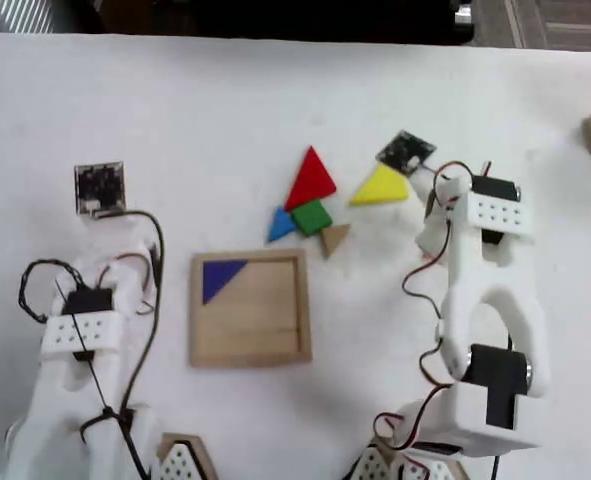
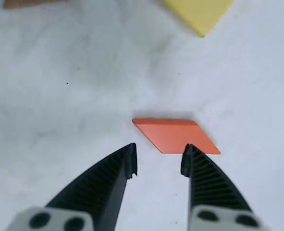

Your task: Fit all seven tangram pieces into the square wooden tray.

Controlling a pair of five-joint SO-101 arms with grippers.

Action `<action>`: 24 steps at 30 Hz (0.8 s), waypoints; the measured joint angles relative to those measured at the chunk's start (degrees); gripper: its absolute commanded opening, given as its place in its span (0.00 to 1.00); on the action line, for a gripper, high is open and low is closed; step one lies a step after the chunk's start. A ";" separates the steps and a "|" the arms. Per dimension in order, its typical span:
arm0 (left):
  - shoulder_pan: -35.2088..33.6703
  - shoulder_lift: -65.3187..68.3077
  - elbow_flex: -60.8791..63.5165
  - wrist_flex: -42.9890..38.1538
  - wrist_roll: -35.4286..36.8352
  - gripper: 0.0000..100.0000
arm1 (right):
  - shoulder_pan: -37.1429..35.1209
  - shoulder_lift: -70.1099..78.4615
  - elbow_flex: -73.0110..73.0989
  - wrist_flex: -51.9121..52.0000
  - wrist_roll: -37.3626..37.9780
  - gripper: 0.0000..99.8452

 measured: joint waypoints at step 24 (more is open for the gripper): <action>-3.25 0.00 5.63 -6.59 0.00 0.21 | 6.42 1.14 7.91 -15.47 21.63 0.27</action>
